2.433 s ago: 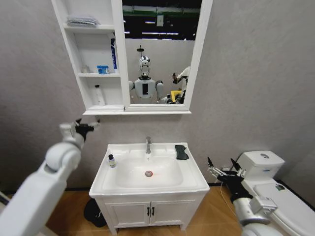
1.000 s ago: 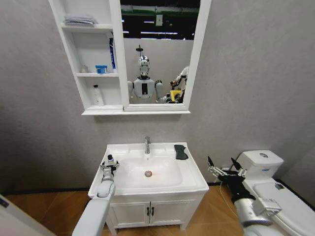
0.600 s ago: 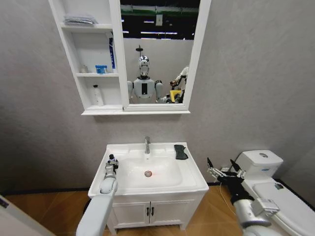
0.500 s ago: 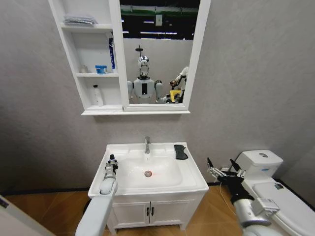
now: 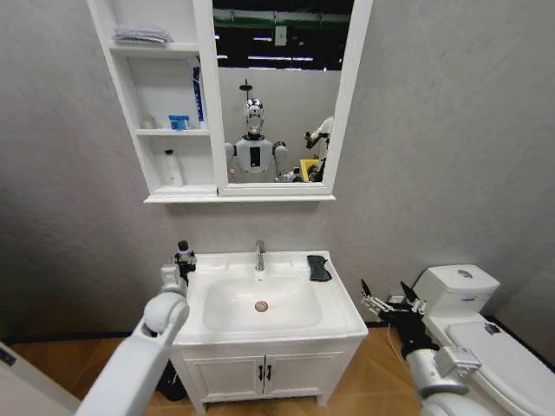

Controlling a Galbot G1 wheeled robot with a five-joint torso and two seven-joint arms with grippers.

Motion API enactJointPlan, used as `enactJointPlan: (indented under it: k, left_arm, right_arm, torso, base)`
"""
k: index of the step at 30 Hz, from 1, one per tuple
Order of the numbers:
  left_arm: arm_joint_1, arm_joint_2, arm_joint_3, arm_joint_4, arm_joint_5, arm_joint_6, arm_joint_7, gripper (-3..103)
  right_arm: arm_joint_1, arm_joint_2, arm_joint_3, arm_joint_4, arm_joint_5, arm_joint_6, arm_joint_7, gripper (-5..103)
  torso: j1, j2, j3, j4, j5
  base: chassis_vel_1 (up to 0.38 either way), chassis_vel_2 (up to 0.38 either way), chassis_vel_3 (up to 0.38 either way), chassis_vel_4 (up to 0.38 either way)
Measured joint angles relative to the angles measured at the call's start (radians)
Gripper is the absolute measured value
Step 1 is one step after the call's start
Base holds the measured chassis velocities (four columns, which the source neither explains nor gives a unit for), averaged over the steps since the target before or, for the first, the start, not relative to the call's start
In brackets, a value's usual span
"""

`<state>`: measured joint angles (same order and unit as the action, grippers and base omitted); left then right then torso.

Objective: Move facial cleanser and shampoo from washbasin to cabinet, then wipe washbasin with towel.

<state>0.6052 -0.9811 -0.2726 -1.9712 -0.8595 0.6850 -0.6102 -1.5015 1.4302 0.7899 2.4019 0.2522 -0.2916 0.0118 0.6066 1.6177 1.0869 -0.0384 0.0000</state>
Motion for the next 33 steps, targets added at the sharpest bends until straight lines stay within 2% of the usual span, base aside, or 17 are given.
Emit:
enactJointPlan:
  k: [1, 3, 4, 6, 7, 9, 10, 12, 13, 15, 20, 24, 33]
  left_arm:
    - [0.0, 0.0, 0.0, 0.0, 0.0, 0.0, 0.0, 43]
    - [-0.17, 0.076, 0.04, 0.009, -0.159, 0.047, -0.056, 43]
    - [-0.17, 0.076, 0.04, 0.009, -0.159, 0.047, -0.056, 43]
    - [-0.353, 0.124, 0.086, 0.079, -0.261, 0.061, -0.07, 43]
    - [-0.353, 0.124, 0.086, 0.079, -0.261, 0.061, -0.07, 43]
    - [-0.516, 0.129, 0.15, 0.199, -0.282, 0.063, -0.03, 43]
    - [-0.516, 0.129, 0.15, 0.199, -0.282, 0.063, -0.03, 43]
    - [-0.629, 0.098, 0.211, 0.292, -0.283, 0.062, -0.001, 43]
    - [-0.629, 0.098, 0.211, 0.292, -0.283, 0.062, -0.001, 43]
    - [-0.7, 0.061, 0.253, 0.37, -0.275, 0.06, 0.036, 43]
    - [-0.76, 0.015, 0.29, 0.465, -0.24, 0.058, 0.09, 43]
    - [-0.818, -0.04, 0.319, 0.631, -0.121, 0.045, 0.176, 43]
    - [-0.847, -0.069, 0.337, 0.758, -0.097, 0.048, 0.21, 43]
  right_arm:
    - [0.0, 0.0, 0.0, 0.0, 0.0, 0.0, 0.0, 100]
    - [-0.001, -0.003, 0.002, 0.015, 0.008, -0.006, 0.001, 100]
    - [-0.001, -0.003, 0.002, 0.015, 0.008, -0.006, 0.001, 100]
    - [-0.013, -0.005, 0.005, 0.034, 0.011, -0.01, 0.003, 100]
    - [-0.013, -0.005, 0.005, 0.034, 0.011, -0.01, 0.003, 100]
    - [-0.017, -0.006, 0.005, 0.058, 0.015, -0.017, 0.006, 100]
    - [-0.017, -0.006, 0.005, 0.058, 0.015, -0.017, 0.006, 100]
    - [-0.011, -0.01, 0.003, 0.072, 0.019, -0.028, 0.015, 100]
    - [-0.011, -0.01, 0.003, 0.072, 0.019, -0.028, 0.015, 100]
    - [-0.012, -0.009, 0.003, 0.081, 0.02, -0.032, 0.019, 100]
    - [-0.016, -0.003, 0.006, 0.09, 0.02, -0.032, 0.02, 100]
    - [-0.013, -0.003, 0.01, 0.094, 0.025, -0.033, 0.02, 100]
    - [-0.007, -0.012, 0.01, 0.095, 0.03, -0.036, 0.021, 100]
  torso:
    - [0.0, 0.0, 0.0, 0.0, 0.0]
    - [0.0, 0.0, 0.0, -0.0001, -0.0001]
    - [0.0, 0.0, 0.0, -0.0001, -0.0001]
    - [0.0, 0.0, 0.0, 0.0, 0.0004]
    - [0.0, 0.0, 0.0, 0.0, 0.0004]
    - [0.0, 0.0, 0.0, 0.0, -0.0002]
    - [0.0, 0.0, 0.0, 0.0, -0.0002]
    - [0.0, 0.0, 0.0, 0.0002, 0.0]
    - [0.0, 0.0, 0.0, 0.0002, 0.0]
    - [0.0, 0.0, 0.0, -0.0003, 0.0001]
    - [0.0, 0.0, 0.0, -0.0002, 0.0]
    - [0.0, 0.0, 0.0, -0.0001, -0.0001]
    - [0.0, 0.0, 0.0, 0.0001, 0.0]
  base:
    - [0.0, 0.0, 0.0, 0.0]
    - [0.0, 0.0, 0.0, 0.0]
    - [0.0, 0.0, 0.0, 0.0]
    - [0.0, 0.0, 0.0, 0.0]
    - [0.0, 0.0, 0.0, 0.0]
    - [0.0, 0.0, 0.0, 0.0]
    - [0.0, 0.0, 0.0, 0.0]
    - [0.0, 0.0, 0.0, 0.0]
    - [0.0, 0.0, 0.0, 0.0]
    - [0.0, 0.0, 0.0, 0.0]
    - [0.0, 0.0, 0.0, 0.0]
    - [0.0, 0.0, 0.0, 0.0]
    - [0.0, 0.0, 0.0, 0.0]
